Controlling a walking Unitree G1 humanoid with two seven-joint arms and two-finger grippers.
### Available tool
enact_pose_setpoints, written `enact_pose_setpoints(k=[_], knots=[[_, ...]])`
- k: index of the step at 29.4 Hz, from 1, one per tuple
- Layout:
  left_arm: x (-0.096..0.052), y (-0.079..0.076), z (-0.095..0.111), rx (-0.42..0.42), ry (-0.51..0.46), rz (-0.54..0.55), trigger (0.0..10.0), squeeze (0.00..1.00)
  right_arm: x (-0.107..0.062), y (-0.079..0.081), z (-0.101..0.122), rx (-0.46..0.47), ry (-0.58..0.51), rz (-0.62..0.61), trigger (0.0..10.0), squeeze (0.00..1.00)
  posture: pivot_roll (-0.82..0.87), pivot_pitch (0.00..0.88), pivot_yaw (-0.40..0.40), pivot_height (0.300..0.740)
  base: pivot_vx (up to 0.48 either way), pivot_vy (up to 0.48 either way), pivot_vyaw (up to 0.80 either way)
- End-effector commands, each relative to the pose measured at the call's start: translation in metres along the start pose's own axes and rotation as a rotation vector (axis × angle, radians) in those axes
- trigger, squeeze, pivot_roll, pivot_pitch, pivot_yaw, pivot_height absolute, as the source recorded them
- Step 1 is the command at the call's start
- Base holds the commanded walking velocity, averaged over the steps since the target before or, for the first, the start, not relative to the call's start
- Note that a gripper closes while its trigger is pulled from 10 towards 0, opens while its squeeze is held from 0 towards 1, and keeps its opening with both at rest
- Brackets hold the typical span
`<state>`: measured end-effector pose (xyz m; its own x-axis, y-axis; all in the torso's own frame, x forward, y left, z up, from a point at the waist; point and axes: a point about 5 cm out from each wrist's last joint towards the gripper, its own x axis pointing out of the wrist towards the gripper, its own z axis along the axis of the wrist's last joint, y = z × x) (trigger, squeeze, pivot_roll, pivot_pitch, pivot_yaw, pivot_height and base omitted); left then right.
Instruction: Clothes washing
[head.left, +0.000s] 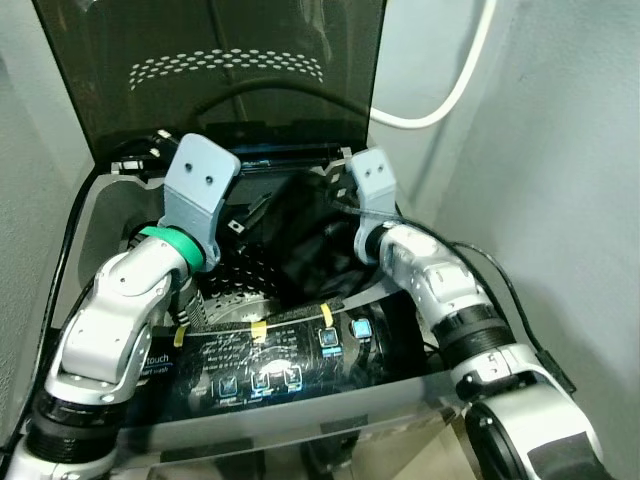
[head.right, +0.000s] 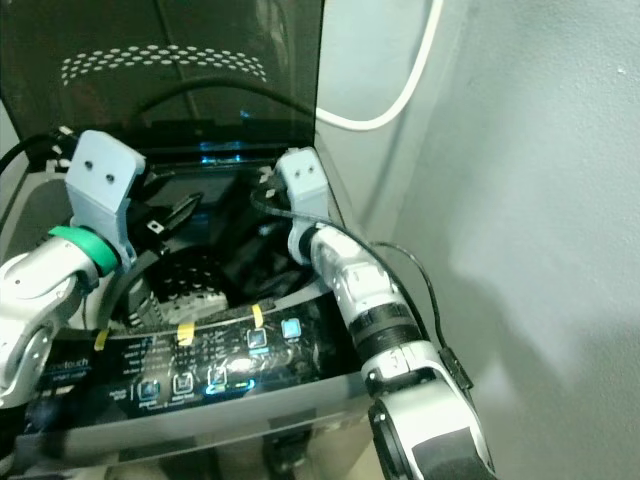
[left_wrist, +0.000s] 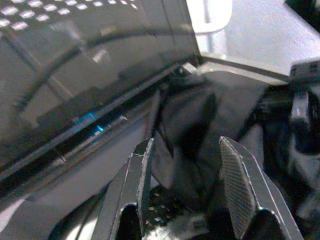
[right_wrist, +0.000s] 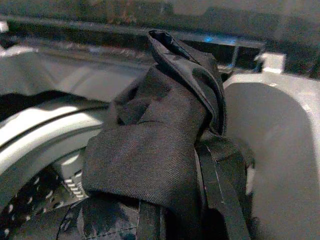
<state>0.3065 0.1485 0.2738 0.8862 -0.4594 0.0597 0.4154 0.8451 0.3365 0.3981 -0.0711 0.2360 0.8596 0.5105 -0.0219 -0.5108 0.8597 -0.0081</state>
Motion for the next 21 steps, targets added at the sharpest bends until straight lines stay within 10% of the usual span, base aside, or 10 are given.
enact_pose_setpoints(k=[1,6,7,13,14,21], knots=[[-0.002,0.002,0.003,-0.041,0.054,-0.015,10.0,0.0,0.003,0.001,0.007,0.04,-0.025,-0.003,10.0,0.0,0.17,0.036,0.04,0.74,0.0,0.0,0.0],[-0.004,0.003,0.008,-0.102,0.108,-0.031,10.0,0.0,0.004,0.0,0.01,0.046,-0.009,0.018,10.0,0.0,0.17,0.027,0.041,0.74,0.0,0.0,0.0],[-0.004,0.002,0.009,-0.116,0.123,-0.035,10.0,0.0,0.004,0.0,0.01,0.05,-0.002,0.028,10.0,1.0,0.17,0.027,0.041,0.74,0.0,0.0,0.0],[-0.004,0.002,0.011,-0.184,0.146,-0.031,10.0,0.0,0.003,-0.002,0.012,0.042,-0.005,-0.001,10.0,1.0,0.17,0.023,0.045,0.74,0.0,0.0,0.0],[-0.004,0.002,0.011,-0.195,0.148,-0.03,10.0,0.0,0.002,-0.004,0.018,0.12,-0.034,-0.004,10.0,0.0,0.17,0.023,0.045,0.74,0.0,0.0,0.0],[-0.005,0.004,0.009,-0.218,0.206,-0.01,10.0,0.0,-0.003,-0.008,0.04,0.22,-0.136,0.036,10.0,0.0,0.17,0.025,0.052,0.74,0.0,0.0,0.0]])
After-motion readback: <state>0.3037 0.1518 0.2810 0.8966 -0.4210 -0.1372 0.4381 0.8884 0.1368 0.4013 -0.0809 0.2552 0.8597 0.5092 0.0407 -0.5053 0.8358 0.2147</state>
